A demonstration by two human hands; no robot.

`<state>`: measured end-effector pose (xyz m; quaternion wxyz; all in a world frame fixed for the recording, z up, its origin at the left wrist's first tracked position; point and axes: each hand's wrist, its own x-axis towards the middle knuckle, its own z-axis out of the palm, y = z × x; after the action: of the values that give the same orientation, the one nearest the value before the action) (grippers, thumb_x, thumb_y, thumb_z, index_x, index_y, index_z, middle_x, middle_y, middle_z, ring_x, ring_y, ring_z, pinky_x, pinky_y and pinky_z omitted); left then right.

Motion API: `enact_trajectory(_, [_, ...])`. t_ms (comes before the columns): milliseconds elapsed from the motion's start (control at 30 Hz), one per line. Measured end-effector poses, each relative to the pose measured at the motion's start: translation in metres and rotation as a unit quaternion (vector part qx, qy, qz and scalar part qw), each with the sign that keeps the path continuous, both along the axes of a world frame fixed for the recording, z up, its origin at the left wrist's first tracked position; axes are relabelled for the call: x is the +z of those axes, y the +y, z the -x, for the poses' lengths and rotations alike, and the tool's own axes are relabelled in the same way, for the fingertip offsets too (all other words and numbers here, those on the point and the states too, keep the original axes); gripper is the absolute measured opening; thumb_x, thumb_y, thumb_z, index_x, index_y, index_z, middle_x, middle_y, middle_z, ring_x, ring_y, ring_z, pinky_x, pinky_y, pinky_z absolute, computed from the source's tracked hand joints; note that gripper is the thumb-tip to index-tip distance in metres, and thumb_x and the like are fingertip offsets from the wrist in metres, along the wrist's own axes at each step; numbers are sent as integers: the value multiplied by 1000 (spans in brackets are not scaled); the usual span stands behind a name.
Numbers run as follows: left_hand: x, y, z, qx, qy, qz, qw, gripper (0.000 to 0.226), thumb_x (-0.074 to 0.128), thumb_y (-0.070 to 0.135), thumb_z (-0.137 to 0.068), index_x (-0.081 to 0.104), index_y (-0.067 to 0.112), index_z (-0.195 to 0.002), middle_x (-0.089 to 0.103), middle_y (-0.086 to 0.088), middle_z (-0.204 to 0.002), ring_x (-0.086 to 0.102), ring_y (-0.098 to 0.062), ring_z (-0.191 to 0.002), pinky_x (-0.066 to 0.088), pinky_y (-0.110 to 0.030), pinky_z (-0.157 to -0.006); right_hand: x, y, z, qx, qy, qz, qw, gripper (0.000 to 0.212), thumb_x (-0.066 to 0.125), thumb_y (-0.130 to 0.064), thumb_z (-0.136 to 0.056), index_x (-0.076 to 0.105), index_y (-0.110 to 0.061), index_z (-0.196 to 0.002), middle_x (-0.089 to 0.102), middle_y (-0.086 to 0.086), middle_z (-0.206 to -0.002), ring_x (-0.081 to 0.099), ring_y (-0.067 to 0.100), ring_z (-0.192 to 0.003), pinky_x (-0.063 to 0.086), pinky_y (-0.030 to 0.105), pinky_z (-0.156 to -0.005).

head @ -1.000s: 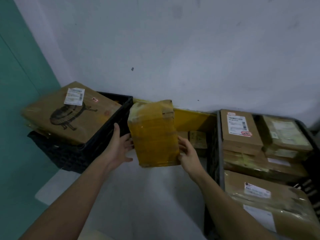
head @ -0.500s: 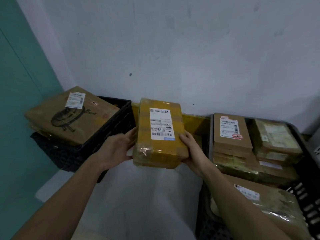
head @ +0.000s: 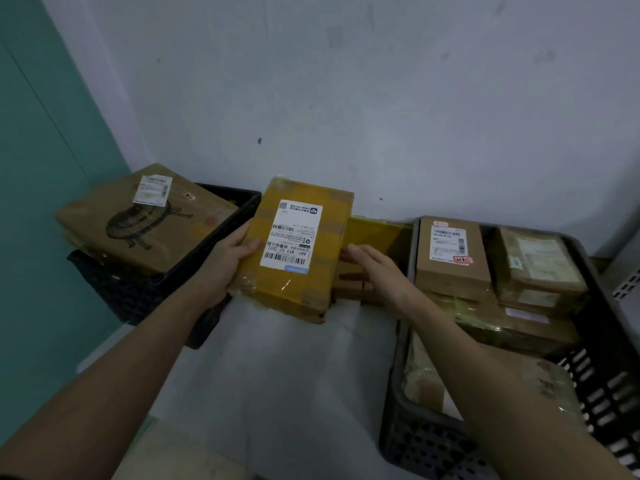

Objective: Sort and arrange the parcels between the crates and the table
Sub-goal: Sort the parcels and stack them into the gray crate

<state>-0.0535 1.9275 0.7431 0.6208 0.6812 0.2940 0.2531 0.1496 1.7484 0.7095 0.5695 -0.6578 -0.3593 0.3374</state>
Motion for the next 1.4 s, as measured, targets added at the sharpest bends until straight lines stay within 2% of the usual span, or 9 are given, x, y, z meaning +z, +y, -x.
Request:
enact_trajectory(267, [52,-28,-12,-131,44,-163,977,48,47,6,-101,39,28,-143,61,15,-110,65,13,-83,48,-5,-65,37,-29,-25,-100,-72,-63,990,52,68,-47,-89,49,-34,-136,59,-3,-126,66,14,-102,61,35,-80])
enact_trajectory(400, [71,-33,-26,-152,50,-212,964,51,57,14,-98,47,33,-144,64,17,-112,68,4,-91,56,-16,-69,37,-46,-32,-142,-79,-87,983,30,71,-33,-90,60,-24,-117,69,-2,-112,71,15,-97,61,42,-84])
enact_trajectory(500, [69,-30,-45,-103,29,-286,952,50,70,33,-90,54,42,-136,59,14,-129,58,-8,-120,53,-41,-98,45,-60,-39,-173,-105,-89,975,23,71,-33,-90,56,-27,-107,66,1,-116,68,18,-102,61,43,-83])
enact_trajectory(633, [53,-40,-73,-1,-40,-410,911,57,62,55,-83,57,30,-134,51,5,-141,45,-10,-131,38,-39,-111,61,-85,-51,-229,-113,-87,963,26,71,-27,-91,52,-22,-108,63,8,-121,68,24,-102,63,39,-79])
enact_trajectory(733, [42,-59,-95,63,-102,-336,934,60,67,49,-88,49,25,-140,40,0,-146,38,-14,-136,35,-33,-112,62,-112,-56,-289,-77,-93,950,28,70,-24,-93,51,-14,-112,65,12,-117,71,26,-96,63,42,-77])
enact_trajectory(867, [28,-94,-122,-80,-100,-203,971,92,75,42,-82,15,46,-152,26,5,-158,40,-22,-137,50,-35,-98,60,-150,-55,-368,8,-91,925,34,70,-26,-92,51,-11,-117,67,12,-113,72,26,-94,63,35,-66])
enact_trajectory(1000, [32,-126,-147,-111,-113,-168,973,78,65,29,-94,17,42,-153,35,4,-151,53,-17,-120,56,-17,-69,67,-196,-57,-408,-126,38,903,44,68,-52,-87,57,-17,-112,66,1,-109,71,21,-85,63,43,-65])
enact_trajectory(1167, [31,-149,-170,-154,-31,-127,979,67,65,37,-94,32,35,-152,52,1,-132,60,-14,-110,51,-15,-71,73,-245,-56,-381,-125,206,892,77,53,-75,-83,47,-18,-134,56,3,-123,59,27,-107,58,51,-86])
enact_trajectory(1400, [-3,-173,-172,-265,121,-170,941,62,58,51,-94,33,39,-149,53,5,-137,59,-21,-115,49,-45,-101,55,-285,-31,-292,-10,272,917,69,44,-64,-95,32,-18,-145,48,0,-110,55,21,-96,52,31,-62])
